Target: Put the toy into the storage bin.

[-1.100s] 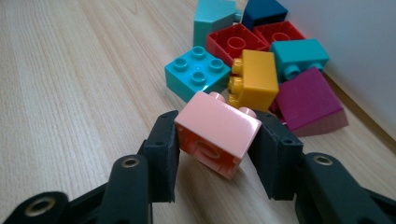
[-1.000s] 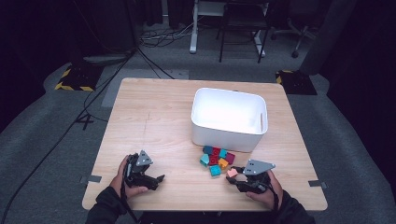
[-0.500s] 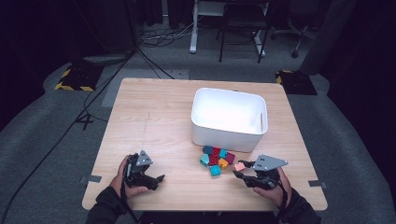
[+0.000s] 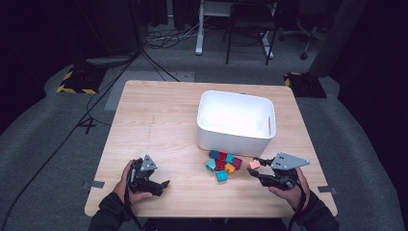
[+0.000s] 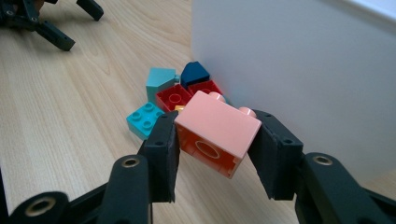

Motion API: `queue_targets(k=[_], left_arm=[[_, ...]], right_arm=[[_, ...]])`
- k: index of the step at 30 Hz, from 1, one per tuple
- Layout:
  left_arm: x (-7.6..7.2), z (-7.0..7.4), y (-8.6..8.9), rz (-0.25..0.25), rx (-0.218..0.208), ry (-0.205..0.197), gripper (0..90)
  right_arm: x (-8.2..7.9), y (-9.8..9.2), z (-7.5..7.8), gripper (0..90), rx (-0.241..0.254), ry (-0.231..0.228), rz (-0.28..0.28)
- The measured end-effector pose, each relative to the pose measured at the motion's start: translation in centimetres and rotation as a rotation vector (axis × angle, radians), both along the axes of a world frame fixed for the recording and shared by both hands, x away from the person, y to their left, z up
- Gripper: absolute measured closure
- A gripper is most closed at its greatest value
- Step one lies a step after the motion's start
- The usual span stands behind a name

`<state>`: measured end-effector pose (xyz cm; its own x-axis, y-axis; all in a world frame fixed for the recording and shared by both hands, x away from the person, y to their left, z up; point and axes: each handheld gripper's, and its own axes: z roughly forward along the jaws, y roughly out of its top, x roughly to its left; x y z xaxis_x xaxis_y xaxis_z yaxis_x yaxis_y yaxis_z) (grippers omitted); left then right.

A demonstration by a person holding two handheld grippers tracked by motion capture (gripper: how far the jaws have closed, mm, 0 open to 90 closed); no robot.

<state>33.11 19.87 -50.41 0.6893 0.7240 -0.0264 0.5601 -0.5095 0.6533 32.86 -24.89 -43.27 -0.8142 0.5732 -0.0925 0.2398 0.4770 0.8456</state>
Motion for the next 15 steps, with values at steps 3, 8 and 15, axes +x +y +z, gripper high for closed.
queue_targets(k=[3,8,15], left_arm=[[0.0,0.0,0.0,0.000,0.000,0.000,0.6],[0.0,0.0,0.0,0.000,0.000,0.000,0.6],[0.0,0.0,0.0,0.000,0.000,0.000,0.6]], right_arm=[[0.0,-0.2,0.5,54.7,0.000,-0.005,-0.005],[0.1,-0.4,1.6,54.7,-0.009,-0.021,-0.013],[0.3,-0.7,3.4,54.7,0.003,-0.055,-0.017]])
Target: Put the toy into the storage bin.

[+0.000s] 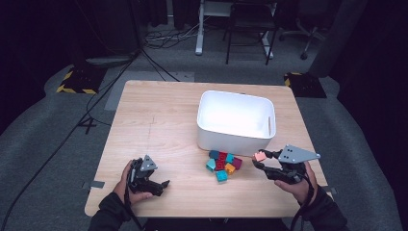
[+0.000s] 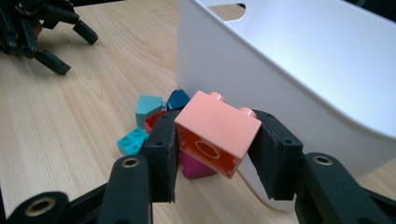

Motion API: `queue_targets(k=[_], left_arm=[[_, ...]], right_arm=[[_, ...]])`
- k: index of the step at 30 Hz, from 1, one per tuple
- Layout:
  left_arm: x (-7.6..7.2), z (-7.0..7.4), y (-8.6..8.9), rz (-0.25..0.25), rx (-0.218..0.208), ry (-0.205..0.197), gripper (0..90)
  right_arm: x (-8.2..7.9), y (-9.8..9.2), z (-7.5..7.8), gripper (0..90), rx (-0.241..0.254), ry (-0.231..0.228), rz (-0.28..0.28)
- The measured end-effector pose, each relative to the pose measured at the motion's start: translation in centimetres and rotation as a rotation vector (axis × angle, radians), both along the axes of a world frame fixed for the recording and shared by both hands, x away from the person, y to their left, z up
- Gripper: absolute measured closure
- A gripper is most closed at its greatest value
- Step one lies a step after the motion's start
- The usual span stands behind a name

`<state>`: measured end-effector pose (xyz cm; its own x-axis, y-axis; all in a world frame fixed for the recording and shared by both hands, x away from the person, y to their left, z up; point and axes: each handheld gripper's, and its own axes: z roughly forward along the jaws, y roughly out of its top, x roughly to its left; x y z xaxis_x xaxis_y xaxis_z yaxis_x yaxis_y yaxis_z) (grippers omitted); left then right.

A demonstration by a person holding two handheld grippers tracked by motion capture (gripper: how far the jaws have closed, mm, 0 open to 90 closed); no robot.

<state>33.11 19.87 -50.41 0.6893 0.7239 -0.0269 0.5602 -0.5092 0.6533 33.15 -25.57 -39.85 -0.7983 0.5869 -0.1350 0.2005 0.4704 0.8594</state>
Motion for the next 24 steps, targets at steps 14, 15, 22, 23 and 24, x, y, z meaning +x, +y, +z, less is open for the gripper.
queue_targets(k=[14,15,22,23,24], left_arm=[[0.0,0.0,0.0,0.000,0.000,0.000,0.6],[0.0,0.0,0.0,0.000,0.000,0.000,0.6],[0.0,0.0,0.0,0.000,0.000,0.000,0.6],[0.0,0.0,0.0,0.000,0.000,0.000,0.6],[0.0,0.0,0.0,0.000,0.000,0.000,0.6]], right_arm=[[1.2,-0.6,4.4,54.7,0.030,-0.064,-0.039],[1.4,-0.6,4.5,54.7,0.028,-0.065,-0.041],[2.2,0.1,5.4,54.7,0.030,-0.053,-0.048],[2.3,0.3,5.5,54.7,0.027,-0.048,-0.056],[2.4,0.4,5.6,54.7,0.023,-0.053,-0.056]])
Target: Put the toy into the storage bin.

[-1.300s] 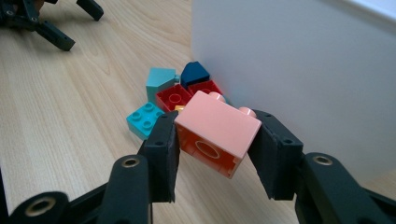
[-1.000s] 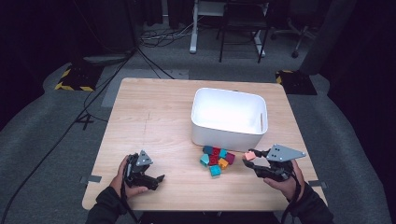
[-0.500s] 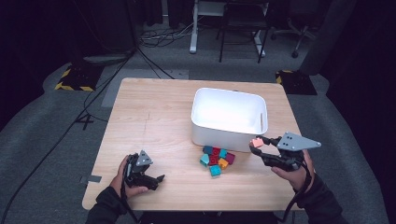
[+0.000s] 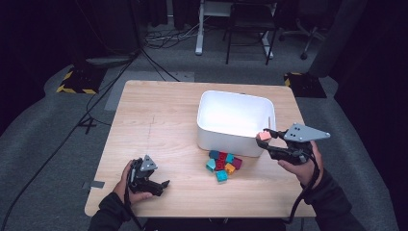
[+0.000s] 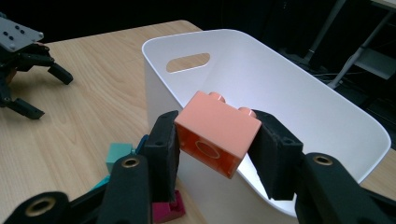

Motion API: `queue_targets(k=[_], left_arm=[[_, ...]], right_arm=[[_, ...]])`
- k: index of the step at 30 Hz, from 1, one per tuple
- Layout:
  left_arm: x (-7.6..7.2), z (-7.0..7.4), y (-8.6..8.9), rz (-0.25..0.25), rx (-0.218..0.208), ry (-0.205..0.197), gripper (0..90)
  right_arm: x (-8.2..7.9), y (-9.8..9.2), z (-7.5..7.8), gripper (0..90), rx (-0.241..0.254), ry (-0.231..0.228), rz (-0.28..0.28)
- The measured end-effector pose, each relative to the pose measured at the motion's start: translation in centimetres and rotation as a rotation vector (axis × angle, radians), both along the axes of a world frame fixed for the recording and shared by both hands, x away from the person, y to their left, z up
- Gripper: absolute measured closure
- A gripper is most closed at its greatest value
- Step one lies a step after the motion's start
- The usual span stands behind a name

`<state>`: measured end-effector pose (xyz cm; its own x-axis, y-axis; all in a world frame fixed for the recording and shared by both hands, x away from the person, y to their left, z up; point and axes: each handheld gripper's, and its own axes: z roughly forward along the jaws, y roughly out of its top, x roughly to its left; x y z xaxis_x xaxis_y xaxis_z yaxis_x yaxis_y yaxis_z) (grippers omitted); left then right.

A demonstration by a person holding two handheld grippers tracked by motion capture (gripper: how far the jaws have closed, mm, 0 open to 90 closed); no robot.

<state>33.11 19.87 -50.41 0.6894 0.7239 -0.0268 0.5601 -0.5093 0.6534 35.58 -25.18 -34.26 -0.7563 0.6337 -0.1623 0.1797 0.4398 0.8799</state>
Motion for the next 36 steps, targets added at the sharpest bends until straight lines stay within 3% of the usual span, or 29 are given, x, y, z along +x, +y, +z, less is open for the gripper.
queue_targets(k=[6,11,21,36], left_arm=[[0.0,0.0,0.0,0.000,0.000,0.000,0.6],[0.0,0.0,0.0,0.000,0.000,0.000,0.6],[0.0,0.0,0.0,-0.001,0.005,-0.005,0.6],[0.0,0.0,0.0,-0.001,0.006,-0.006,0.6]], right_arm=[[1.1,0.3,0.4,54.8,0.011,0.024,-0.003],[1.9,0.3,0.6,54.8,-0.005,0.010,-0.022],[3.5,0.2,0.7,54.7,-0.008,0.025,-0.056],[6.3,1.1,-0.3,54.7,-0.028,0.061,-0.093]])
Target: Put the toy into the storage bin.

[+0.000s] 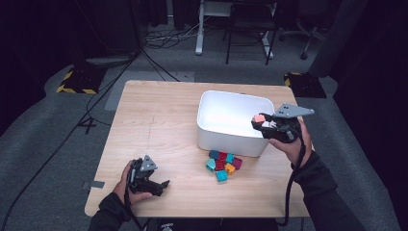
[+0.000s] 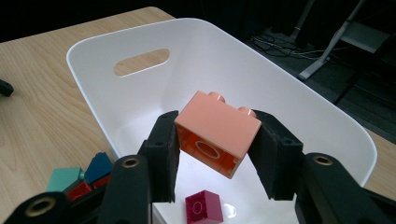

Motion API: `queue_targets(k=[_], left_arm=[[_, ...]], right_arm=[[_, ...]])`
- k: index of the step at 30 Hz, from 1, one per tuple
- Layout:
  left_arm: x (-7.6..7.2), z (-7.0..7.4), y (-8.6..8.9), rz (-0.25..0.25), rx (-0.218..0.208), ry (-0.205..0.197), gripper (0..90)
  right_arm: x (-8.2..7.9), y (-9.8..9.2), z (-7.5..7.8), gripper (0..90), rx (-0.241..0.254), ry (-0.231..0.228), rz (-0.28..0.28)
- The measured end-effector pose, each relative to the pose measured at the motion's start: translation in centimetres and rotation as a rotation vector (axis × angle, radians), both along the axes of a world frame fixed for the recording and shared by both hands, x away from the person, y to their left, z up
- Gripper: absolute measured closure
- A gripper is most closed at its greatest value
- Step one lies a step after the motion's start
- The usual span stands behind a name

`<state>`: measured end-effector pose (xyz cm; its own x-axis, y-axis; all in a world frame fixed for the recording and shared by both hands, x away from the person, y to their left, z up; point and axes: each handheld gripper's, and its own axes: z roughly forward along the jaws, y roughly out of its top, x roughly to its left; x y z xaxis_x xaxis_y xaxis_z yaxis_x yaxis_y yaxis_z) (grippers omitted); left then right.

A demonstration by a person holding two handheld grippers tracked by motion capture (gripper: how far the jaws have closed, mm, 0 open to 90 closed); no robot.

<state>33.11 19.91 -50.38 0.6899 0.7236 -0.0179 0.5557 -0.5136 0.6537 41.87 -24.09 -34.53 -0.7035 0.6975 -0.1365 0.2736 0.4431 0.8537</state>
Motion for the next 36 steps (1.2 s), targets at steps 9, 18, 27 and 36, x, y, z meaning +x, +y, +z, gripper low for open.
queue_targets(k=[9,18,27,36], left_arm=[[0.0,0.0,0.0,0.000,0.000,0.000,0.6],[-0.1,0.0,0.0,0.007,-0.006,0.005,0.6],[-0.2,0.0,0.1,0.010,-0.001,-0.001,0.7],[-0.2,0.0,0.1,0.010,-0.001,-0.001,0.7]], right_arm=[[1.2,0.6,-0.5,54.7,-0.018,0.019,-0.011],[1.7,0.6,-0.7,50.2,-0.012,0.034,-0.030],[1.2,0.7,-0.3,49.5,-0.010,0.022,-0.006],[-0.6,0.0,0.6,48.1,0.029,0.002,0.016]])
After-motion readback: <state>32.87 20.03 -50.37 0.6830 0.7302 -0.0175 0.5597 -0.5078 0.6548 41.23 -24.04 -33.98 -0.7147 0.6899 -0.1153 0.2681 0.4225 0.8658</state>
